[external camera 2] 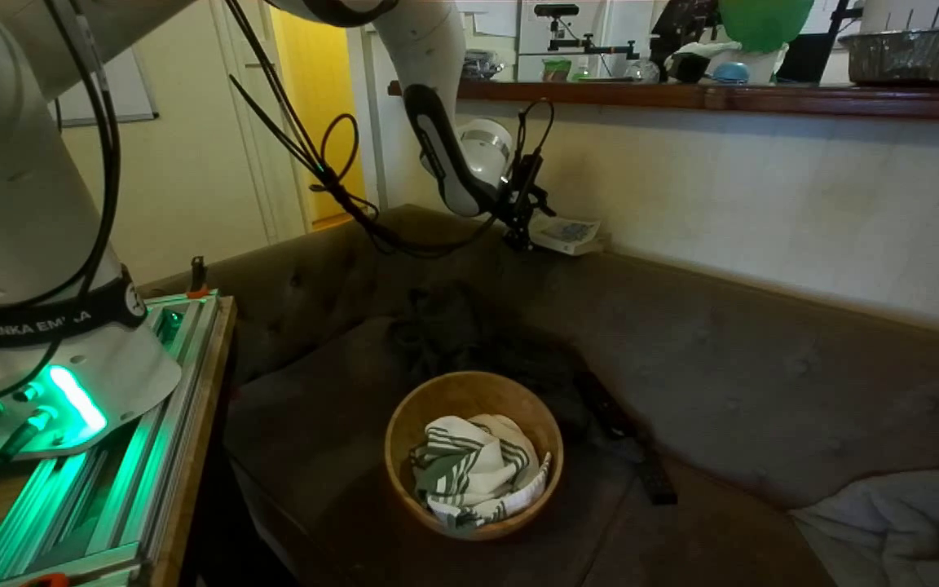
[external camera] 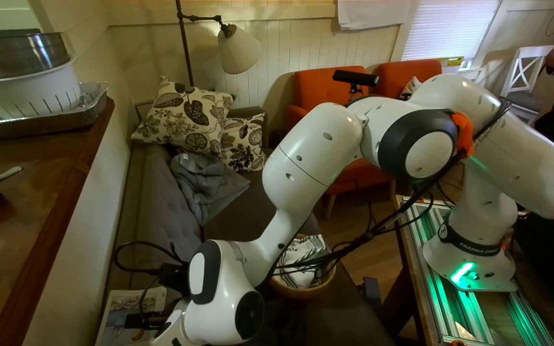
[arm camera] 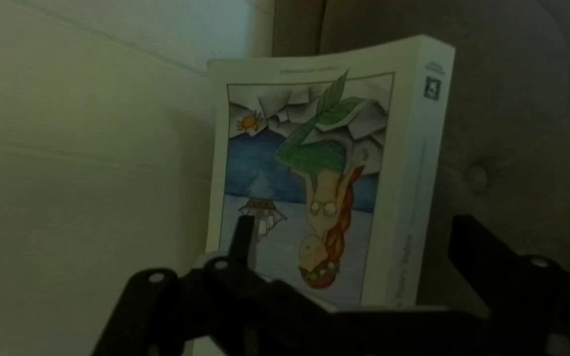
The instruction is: Put the white book on the back of the sofa
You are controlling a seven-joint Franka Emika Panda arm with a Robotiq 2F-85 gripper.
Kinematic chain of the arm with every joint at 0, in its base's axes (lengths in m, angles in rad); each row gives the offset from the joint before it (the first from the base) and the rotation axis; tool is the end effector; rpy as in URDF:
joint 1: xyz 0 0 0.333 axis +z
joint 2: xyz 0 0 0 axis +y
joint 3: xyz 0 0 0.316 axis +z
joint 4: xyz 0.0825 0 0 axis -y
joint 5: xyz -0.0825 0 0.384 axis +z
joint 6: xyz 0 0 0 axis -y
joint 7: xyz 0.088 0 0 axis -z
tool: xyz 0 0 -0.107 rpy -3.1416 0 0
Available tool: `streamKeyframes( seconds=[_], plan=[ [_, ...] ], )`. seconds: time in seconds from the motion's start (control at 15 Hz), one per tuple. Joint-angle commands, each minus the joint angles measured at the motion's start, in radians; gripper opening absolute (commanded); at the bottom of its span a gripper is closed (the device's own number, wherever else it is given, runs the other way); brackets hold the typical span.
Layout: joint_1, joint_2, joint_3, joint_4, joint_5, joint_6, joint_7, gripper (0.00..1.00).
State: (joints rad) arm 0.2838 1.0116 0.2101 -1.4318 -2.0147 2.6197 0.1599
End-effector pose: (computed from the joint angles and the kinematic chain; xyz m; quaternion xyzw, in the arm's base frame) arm 0.6251 0.3312 0.0932 0.4883 0.7462 0.2270 0.3914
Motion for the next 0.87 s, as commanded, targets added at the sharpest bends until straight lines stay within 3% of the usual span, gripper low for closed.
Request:
streamKeyframes(
  seconds=[0.0,0.33,0.67,0.73,0.8],
  plan=[
    [0.036,-0.163,0.003,-0.237,0.01,-0.094,0.104,1.0],
    [0.033,-0.294,0.049,-0.493,0.104,-0.313,0.301,1.0],
    [-0.041,-0.441,0.074,-0.766,0.07,-0.391,0.68,1.0],
    [-0.02,-0.333,0.07,-0.622,0.064,-0.376,0.564,1.0],
    [-0.029,-0.351,0.071,-0.655,0.063,-0.377,0.585,1.0]
  ],
)
